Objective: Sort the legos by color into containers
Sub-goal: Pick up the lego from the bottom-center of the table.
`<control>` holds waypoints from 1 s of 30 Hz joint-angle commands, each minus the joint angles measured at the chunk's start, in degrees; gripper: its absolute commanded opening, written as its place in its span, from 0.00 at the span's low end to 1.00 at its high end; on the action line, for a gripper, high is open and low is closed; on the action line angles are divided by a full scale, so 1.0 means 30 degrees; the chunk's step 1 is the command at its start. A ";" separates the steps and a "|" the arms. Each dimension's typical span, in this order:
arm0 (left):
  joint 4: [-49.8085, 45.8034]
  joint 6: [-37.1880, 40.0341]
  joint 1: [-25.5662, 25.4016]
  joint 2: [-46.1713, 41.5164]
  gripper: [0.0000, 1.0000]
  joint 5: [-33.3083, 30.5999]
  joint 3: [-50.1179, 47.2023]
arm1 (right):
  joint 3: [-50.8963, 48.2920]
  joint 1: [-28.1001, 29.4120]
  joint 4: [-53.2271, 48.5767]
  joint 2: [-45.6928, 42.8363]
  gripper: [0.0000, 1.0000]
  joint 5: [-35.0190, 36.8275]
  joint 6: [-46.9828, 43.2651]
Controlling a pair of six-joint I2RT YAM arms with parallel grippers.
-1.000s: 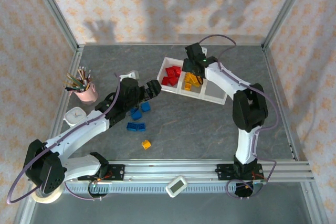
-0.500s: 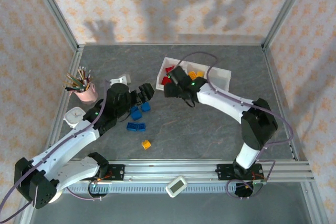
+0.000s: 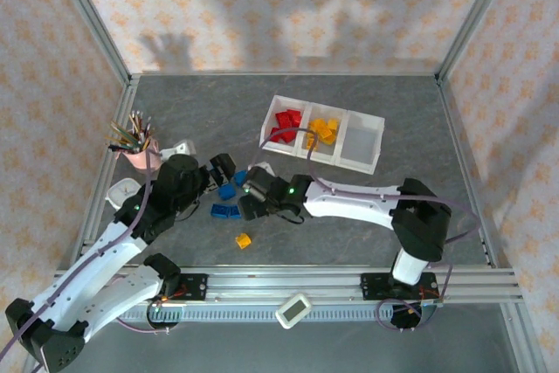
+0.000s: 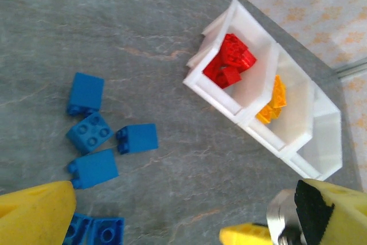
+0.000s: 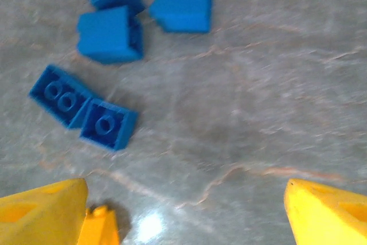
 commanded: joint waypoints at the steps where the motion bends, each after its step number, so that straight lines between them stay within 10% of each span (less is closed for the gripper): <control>1: -0.2347 -0.1049 0.0120 -0.0809 0.99 -0.0790 -0.0643 | -0.0965 0.0941 0.0934 -0.0227 0.88 -0.0302 0.0522; 30: -0.4102 -0.2425 0.0130 -0.3070 0.99 -0.1774 -0.1180 | 0.0325 0.3175 0.2227 0.3837 0.53 -0.0186 0.0283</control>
